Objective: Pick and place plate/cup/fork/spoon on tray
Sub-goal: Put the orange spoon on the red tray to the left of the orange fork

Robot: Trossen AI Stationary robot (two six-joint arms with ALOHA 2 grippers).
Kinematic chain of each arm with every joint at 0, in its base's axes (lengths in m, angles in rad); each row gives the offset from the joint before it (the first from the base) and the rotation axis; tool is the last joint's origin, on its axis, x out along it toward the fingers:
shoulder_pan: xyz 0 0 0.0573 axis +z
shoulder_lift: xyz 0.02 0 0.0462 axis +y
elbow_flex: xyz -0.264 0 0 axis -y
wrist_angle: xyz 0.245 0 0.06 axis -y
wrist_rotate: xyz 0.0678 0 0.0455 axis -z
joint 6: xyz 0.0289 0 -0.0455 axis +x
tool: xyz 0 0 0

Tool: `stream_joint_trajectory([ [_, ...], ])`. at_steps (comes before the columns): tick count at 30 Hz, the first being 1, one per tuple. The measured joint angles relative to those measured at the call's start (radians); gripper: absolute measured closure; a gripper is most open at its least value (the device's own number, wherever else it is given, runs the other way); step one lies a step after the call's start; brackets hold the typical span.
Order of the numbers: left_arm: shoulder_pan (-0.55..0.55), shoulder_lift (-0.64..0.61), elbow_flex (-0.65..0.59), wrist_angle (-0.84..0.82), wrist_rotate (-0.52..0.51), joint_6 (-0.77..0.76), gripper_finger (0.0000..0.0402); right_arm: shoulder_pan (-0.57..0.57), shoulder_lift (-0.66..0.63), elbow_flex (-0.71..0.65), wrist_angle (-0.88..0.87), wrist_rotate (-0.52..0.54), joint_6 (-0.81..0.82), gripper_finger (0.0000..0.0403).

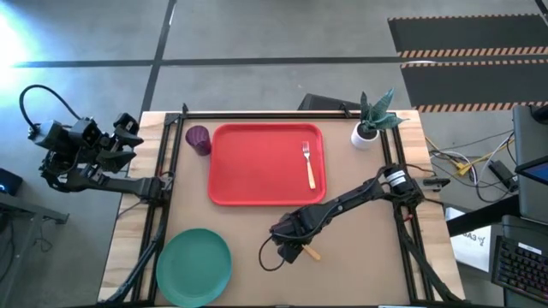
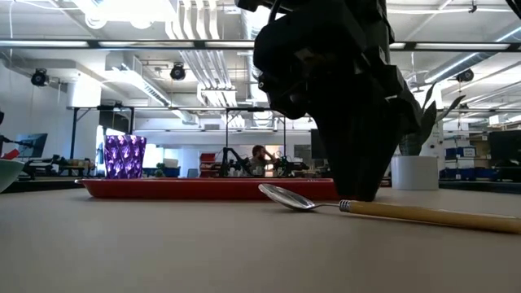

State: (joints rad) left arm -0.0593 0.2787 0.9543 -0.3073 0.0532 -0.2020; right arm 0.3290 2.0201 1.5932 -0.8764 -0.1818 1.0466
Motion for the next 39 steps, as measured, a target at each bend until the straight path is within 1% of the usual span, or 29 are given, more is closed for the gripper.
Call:
stream_joint_trajectory([
  [6,0.000,0.000,0.000,0.000,0.001,0.000,0.0242,0.000,0.000,-0.004,-0.001,0.026,0.000,0.0250],
  [17,0.000,0.000,0.000,0.001,0.001,0.000,0.0242,0.000,0.000,-0.028,0.006,0.027,0.000,0.0250],
  [24,0.000,0.000,0.000,0.002,0.001,0.000,0.0242,-0.002,-0.003,-0.066,0.087,0.026,0.010,0.0250],
  [31,0.000,0.000,0.000,0.002,0.000,0.000,0.0242,-0.002,-0.004,-0.080,0.101,0.029,0.029,0.0250],
  [35,0.000,0.000,0.000,0.003,0.000,0.000,0.0242,-0.002,-0.005,-0.090,0.105,0.051,0.056,0.0259],
  [39,0.000,0.000,0.000,0.007,0.000,0.000,0.0242,-0.002,-0.005,-0.100,0.106,0.053,0.092,0.0281],
])
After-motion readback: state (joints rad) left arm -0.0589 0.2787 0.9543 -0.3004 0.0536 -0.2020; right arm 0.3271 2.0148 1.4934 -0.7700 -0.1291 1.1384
